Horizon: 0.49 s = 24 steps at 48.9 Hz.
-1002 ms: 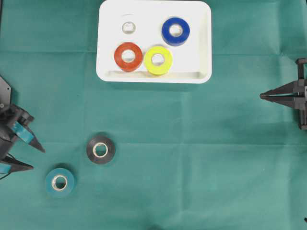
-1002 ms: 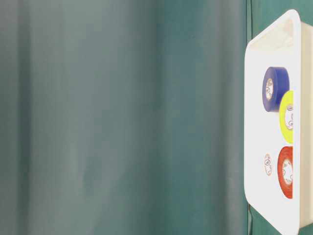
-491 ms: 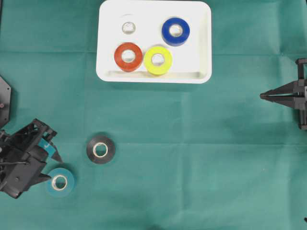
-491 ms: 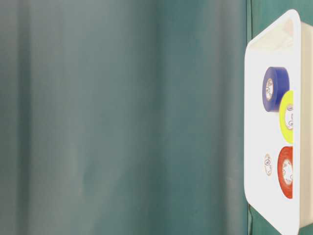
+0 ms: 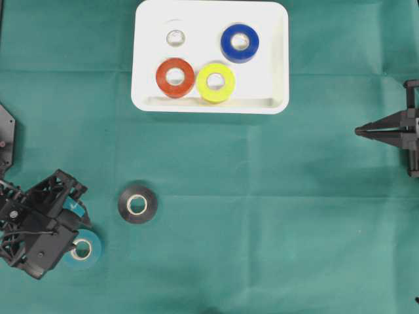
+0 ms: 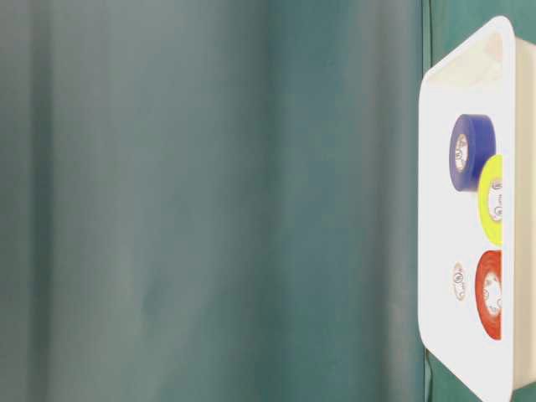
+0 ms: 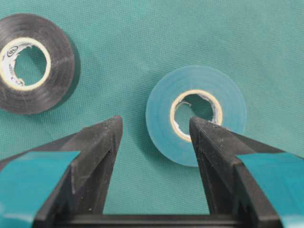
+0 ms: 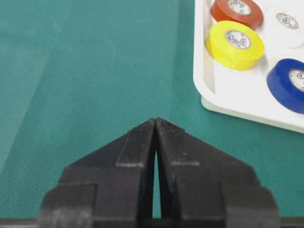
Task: Put the tape into the white case with the left arm.
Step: 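Lower the left gripper over the teal tape roll's hole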
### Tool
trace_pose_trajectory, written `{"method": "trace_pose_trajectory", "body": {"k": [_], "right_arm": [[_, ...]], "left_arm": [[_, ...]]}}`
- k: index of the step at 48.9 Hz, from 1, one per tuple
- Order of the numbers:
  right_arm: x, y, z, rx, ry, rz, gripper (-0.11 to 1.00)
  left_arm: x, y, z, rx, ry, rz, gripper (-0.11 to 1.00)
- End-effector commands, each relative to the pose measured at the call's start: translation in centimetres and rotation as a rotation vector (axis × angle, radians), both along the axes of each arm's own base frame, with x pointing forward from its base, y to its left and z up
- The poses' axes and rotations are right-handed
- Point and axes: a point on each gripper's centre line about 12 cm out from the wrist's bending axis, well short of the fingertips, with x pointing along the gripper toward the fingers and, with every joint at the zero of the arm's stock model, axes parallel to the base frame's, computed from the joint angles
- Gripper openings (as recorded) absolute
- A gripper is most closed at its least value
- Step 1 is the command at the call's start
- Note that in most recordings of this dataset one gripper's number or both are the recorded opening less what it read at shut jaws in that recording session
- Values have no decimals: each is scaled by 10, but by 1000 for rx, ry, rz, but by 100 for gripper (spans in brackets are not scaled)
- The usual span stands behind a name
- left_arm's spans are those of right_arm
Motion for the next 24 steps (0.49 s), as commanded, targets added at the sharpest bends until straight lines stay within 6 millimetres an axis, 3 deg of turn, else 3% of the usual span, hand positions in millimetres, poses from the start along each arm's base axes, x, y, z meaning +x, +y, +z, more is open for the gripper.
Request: {"method": "trace_pose_trajectory", "body": {"k": [1,24], "right_arm": [[2,0,5,-1,-15,0,-10],[2,0,5,-1,-15,-1,-10]], "left_arm": [[7,-6,4,-19,-29,-1,59],[18,-19,-34,32,54,-17,58]]}}
